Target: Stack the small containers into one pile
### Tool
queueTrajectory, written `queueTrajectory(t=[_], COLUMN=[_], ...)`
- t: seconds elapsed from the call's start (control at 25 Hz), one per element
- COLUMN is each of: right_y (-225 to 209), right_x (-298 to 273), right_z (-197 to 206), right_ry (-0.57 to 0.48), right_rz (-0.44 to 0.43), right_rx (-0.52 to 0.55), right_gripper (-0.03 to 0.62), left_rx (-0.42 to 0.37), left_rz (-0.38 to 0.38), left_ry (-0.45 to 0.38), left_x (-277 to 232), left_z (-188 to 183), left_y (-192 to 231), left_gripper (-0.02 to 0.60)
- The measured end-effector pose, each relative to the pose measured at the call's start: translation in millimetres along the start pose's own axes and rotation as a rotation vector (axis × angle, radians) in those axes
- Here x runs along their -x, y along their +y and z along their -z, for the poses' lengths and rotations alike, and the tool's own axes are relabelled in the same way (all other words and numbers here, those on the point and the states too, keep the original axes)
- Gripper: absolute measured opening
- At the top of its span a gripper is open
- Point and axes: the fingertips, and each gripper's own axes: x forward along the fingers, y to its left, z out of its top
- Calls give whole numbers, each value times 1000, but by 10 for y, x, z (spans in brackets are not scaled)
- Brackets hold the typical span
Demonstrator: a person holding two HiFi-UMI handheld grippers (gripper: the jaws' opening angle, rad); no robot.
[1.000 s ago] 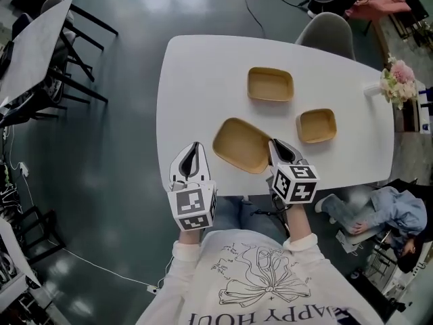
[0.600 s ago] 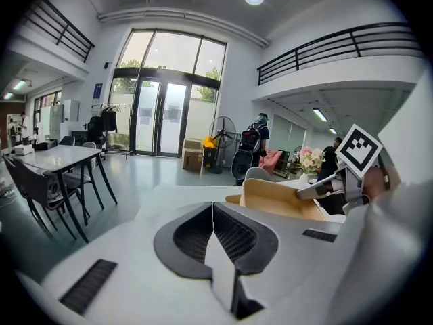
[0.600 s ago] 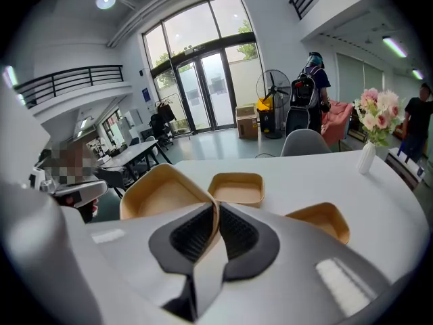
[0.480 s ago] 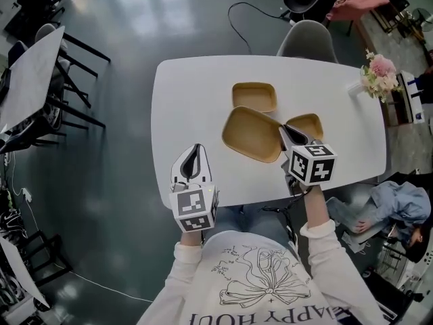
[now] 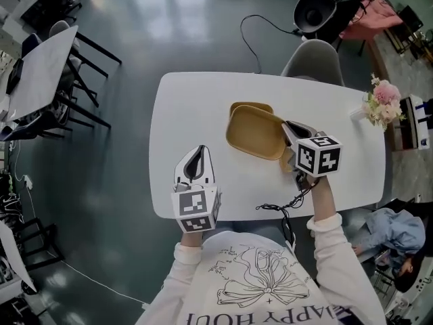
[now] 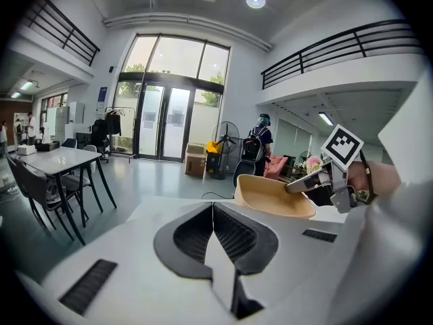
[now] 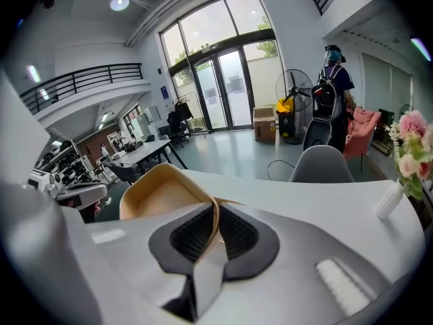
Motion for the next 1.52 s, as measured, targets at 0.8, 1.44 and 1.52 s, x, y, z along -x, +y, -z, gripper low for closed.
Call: queueTrajectory(t=[0.8,1.44,1.52], right_y=[-677,-691,-691], right_x=[-1101,-1698,-1746], right_z=[88,273,315], right_ry=[171,263,269], right_rz=[-118,-169,-165], right_rx=[216,323,335], right_gripper=[40,40,41], left_rx=[49,79,81], left_rz=[-129,-164,-165], left_ry=[126,209,214], left_x=[-690,-840,-862], left_z=[288,562,575], left_y=[-204,-79,-64], left_gripper=[8,8,8])
